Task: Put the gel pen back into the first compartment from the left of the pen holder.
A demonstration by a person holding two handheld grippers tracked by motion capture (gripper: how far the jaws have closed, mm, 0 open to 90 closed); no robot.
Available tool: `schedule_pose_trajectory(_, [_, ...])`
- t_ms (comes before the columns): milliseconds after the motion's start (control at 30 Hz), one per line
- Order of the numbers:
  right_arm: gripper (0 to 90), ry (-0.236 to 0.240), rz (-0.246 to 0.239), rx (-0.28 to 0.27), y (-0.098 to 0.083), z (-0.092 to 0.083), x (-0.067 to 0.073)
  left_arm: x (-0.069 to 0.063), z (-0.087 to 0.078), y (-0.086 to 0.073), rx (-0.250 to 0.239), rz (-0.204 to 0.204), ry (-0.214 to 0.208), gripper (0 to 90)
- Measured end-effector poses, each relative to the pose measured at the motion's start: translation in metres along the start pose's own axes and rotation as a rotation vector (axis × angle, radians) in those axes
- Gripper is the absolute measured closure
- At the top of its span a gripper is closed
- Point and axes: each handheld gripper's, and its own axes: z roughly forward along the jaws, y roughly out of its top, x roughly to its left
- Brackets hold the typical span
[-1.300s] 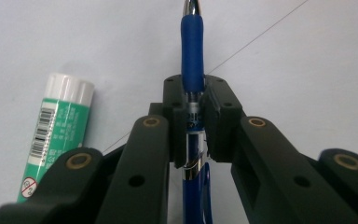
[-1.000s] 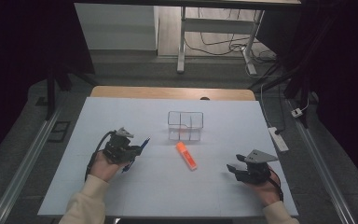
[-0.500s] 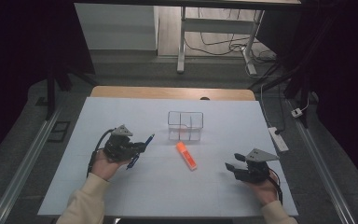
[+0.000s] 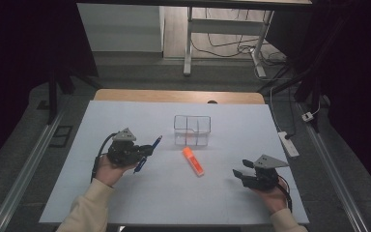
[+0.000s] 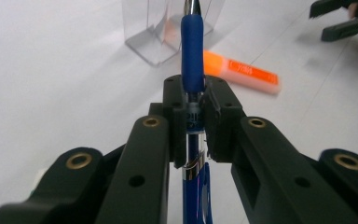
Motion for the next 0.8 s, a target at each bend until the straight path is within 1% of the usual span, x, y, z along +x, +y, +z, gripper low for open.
schedule_pose_trajectory(133, [40.8,-0.002,-0.007,0.002,-0.001,0.000,0.000,-0.003,-0.002,0.003,-0.029,0.013,0.002,79.8])
schedule_pose_trajectory(200, [40.8,-0.004,-0.008,-0.001,-0.001,-0.002,-0.001,-0.003,-0.003,0.004,-0.048,0.003,-0.006,79.8])
schedule_pose_trajectory(267, [40.8,-0.004,-0.008,-0.006,-0.001,-0.003,-0.001,-0.004,-0.003,0.005,-0.061,0.005,-0.006,79.8])
schedule_pose_trajectory(333, [40.8,-0.007,-0.009,-0.004,-0.001,-0.003,-0.002,-0.004,-0.003,0.006,-0.074,0.003,-0.017,79.8])
schedule_pose_trajectory(467, [40.8,-0.007,-0.015,-0.006,-0.001,-0.004,-0.002,-0.005,-0.002,0.009,-0.089,0.008,-0.021,79.8])
schedule_pose_trajectory(633, [40.8,-0.005,-0.006,-0.011,-0.001,-0.005,-0.004,-0.008,0.002,0.014,-0.104,0.020,-0.025,79.8])
schedule_pose_trajectory(800, [40.8,-0.003,-0.008,-0.012,-0.001,-0.005,-0.004,-0.010,0.004,0.017,-0.113,0.027,-0.025,79.8])
